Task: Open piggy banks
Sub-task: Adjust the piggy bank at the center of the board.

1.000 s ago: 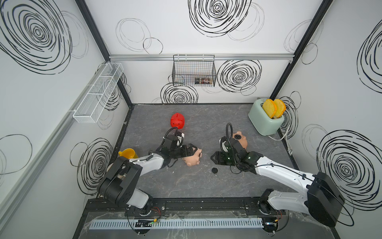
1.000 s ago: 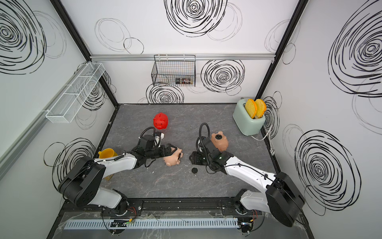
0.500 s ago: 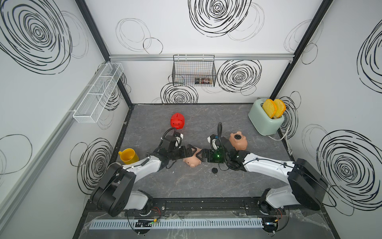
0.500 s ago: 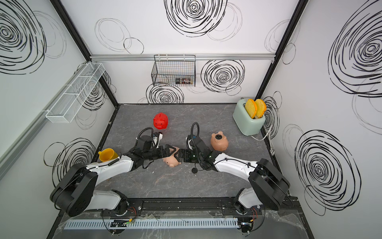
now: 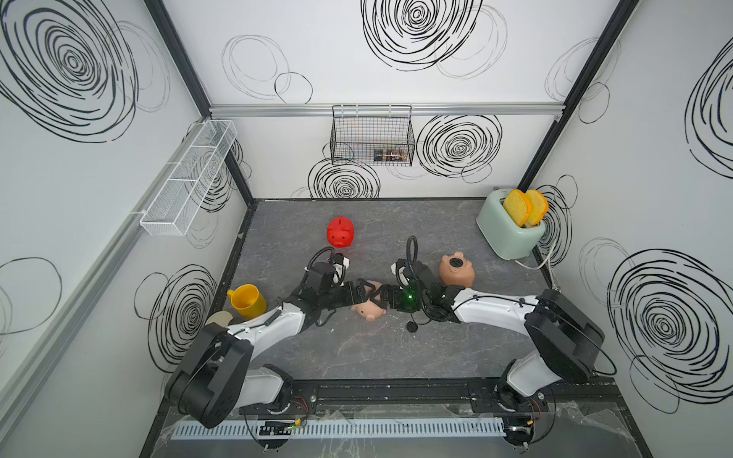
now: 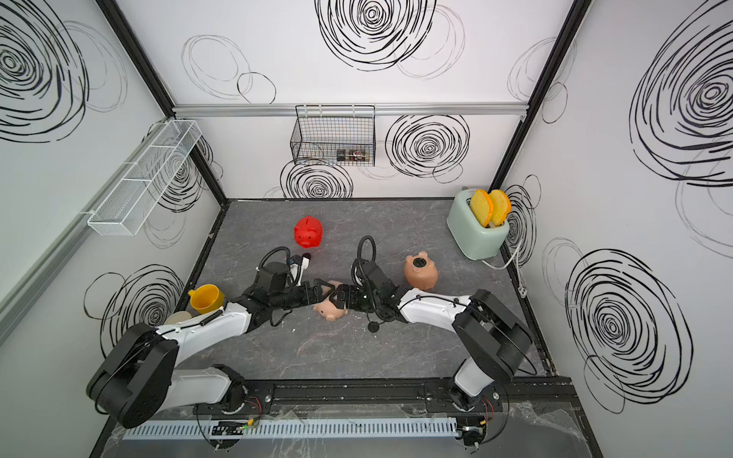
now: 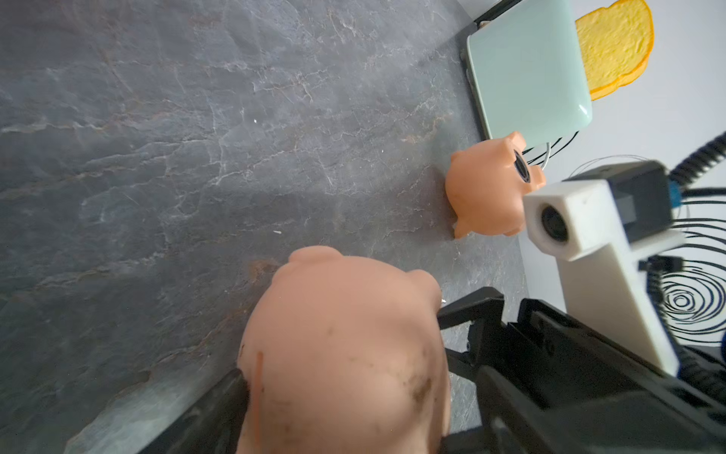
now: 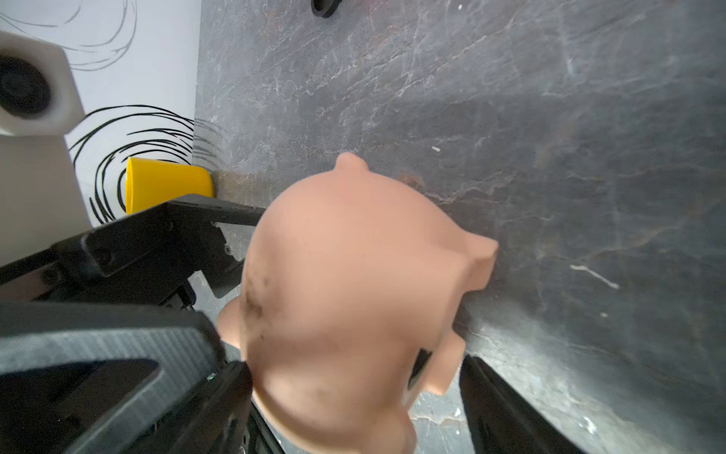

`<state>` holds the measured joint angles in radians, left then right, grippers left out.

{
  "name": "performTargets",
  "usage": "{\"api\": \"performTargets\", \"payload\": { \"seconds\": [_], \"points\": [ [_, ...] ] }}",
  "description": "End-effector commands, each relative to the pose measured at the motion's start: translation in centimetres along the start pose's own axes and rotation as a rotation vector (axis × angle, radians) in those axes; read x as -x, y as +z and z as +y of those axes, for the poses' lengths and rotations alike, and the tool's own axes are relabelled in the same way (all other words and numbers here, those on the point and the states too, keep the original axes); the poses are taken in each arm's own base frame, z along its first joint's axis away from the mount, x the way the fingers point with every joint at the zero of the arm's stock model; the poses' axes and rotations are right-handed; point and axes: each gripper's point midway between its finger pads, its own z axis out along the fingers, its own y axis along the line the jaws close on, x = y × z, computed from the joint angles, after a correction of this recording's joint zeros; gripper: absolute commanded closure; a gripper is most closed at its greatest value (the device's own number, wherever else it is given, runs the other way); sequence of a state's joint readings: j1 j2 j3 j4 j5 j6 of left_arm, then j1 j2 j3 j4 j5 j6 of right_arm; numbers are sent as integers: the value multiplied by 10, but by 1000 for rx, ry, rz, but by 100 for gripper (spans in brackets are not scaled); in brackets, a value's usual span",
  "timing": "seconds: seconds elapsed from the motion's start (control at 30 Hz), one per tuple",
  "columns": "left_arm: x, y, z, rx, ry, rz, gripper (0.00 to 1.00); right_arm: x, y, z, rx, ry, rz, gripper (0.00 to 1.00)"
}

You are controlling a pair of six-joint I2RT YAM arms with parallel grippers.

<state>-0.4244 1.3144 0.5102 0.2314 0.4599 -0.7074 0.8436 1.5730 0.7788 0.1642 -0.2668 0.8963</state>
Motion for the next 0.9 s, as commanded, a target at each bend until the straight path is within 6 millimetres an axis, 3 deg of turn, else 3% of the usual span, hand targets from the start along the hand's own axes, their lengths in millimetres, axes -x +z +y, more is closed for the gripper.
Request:
{"api": "performTargets", "payload": {
  "seconds": [0.0, 0.3, 0.57, 0.7, 0.87],
  "points": [
    [0, -3, -1, -16, -5, -10, 6, 9, 1, 1, 17, 30, -26, 17],
    [-2, -5, 2, -36, -39, -44, 6, 0, -3, -27, 1, 123, -22, 31],
    [-7, -7, 6, -31, -49, -48, 11, -5, -7, -36, -18, 141, -31, 33],
    [-12, -5, 9, -31, -52, -34, 14, 1, -12, -27, 10, 129, -48, 31],
    [-14, -2, 10, -32, -52, -18, 15, 21, -22, -12, 17, 107, -107, 25]
  ]
}}
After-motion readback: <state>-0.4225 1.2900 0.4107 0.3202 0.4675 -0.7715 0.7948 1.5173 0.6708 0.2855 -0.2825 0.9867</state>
